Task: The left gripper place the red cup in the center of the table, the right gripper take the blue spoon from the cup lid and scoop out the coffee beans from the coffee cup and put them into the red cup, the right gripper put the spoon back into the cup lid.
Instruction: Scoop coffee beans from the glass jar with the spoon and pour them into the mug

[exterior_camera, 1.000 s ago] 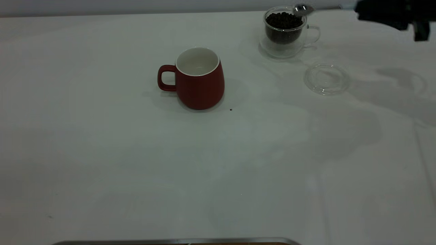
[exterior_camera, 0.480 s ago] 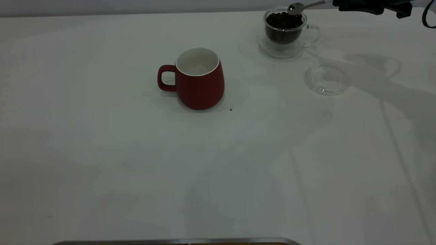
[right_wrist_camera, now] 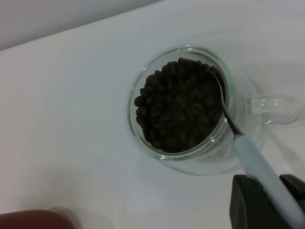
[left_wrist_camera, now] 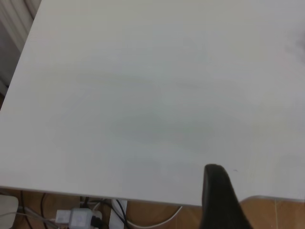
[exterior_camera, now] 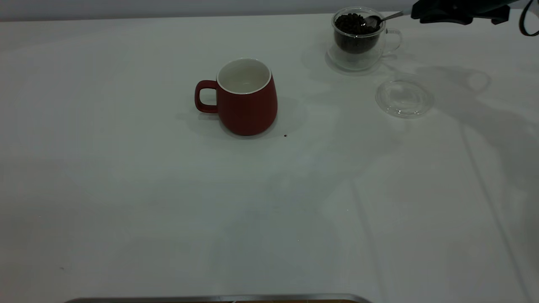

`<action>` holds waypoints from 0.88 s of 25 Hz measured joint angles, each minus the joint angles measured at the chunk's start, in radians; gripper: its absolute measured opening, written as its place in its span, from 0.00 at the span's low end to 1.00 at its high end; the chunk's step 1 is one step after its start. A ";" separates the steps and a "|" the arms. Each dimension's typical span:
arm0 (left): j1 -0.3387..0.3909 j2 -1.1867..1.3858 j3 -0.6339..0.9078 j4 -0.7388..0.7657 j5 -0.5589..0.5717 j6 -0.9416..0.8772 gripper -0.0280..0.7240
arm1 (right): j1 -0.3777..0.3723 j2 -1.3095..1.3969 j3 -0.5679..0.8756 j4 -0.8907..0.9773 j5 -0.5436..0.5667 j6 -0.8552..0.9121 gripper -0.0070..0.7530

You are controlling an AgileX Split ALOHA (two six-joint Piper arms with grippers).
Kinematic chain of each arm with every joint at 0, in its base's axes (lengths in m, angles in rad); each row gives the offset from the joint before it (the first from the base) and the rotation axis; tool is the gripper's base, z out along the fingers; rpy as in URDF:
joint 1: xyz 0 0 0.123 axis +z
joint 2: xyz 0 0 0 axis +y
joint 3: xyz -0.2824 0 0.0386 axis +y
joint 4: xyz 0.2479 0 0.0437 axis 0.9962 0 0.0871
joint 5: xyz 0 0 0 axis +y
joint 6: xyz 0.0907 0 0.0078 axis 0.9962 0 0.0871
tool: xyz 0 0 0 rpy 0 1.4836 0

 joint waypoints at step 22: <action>0.000 0.000 0.000 0.000 0.000 0.001 0.68 | -0.064 0.089 0.000 0.058 0.235 0.172 0.16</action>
